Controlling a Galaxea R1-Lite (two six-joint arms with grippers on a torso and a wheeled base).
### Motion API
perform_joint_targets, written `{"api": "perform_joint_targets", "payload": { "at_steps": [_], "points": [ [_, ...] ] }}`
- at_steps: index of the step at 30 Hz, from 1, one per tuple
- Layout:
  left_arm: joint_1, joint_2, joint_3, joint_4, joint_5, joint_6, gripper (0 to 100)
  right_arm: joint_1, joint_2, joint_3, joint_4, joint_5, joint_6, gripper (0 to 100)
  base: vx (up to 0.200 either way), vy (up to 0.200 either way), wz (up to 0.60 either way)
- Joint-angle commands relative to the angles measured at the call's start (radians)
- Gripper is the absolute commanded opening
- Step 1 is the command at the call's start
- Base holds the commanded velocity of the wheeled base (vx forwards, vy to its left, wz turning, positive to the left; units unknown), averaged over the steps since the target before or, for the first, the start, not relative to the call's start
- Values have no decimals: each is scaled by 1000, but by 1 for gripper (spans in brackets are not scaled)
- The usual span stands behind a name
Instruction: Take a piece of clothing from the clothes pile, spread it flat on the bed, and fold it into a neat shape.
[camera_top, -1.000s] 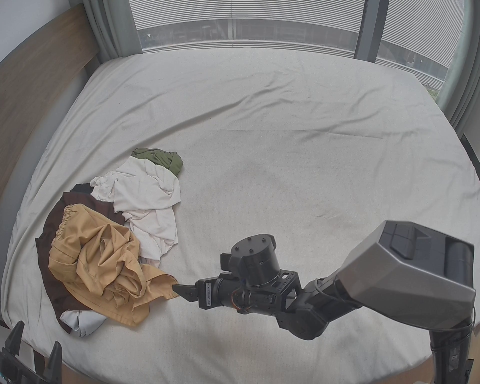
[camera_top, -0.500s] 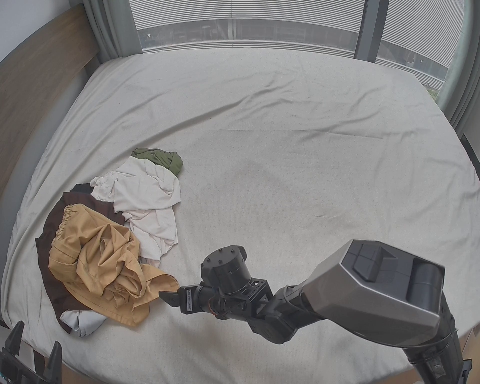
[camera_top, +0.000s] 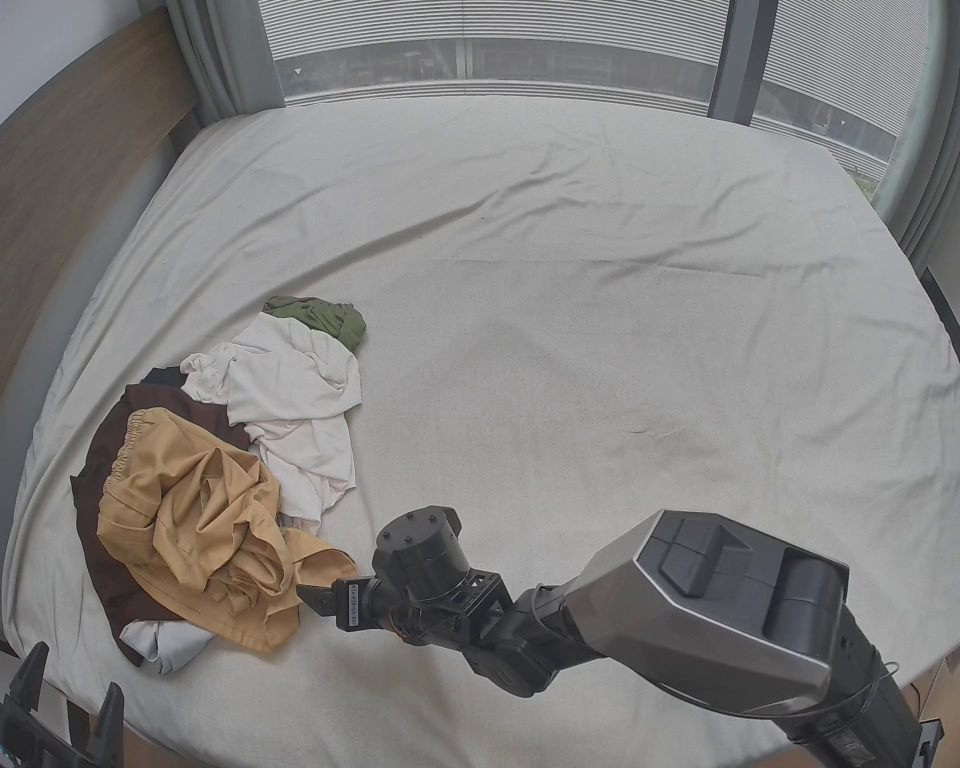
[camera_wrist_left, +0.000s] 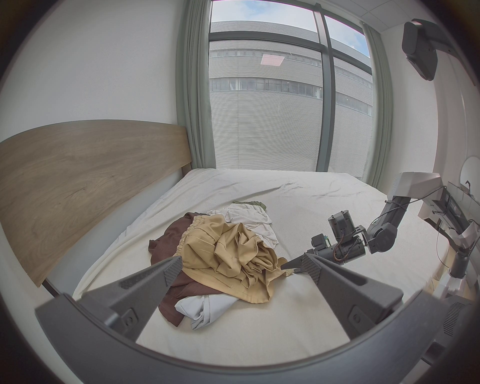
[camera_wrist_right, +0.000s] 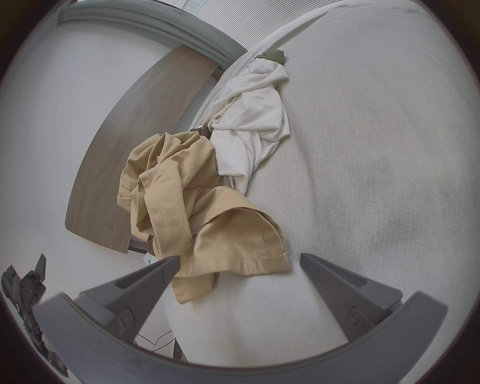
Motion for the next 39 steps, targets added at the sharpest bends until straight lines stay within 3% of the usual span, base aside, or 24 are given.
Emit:
{"api": "perform_joint_targets", "payload": {
  "at_steps": [1,8,9,20,32,39],
  "points": [
    [0,-16,18,0,0,0,100,11,33,-36,0,0,15,100,0,0,0],
    [0,-16,18,0,0,-2,100,8,56,-64,-12,-17,26,100,0,0,0],
    [0,-16,18,0,0,-2,100,10,56,-62,-12,-24,29,0,0,0,0],
    [0,-16,18,0,0,0,100,0,17,-47,-13,-67,32,0,0,0,0],
    [0,-16,18,0,0,0,100,-6,-107,145,-15,-109,30,0,0,0,0],
    [0,-16,18,0,0,-2,100,-49,-193,257,-15,-119,30,0,0,0,0]
  ]
}}
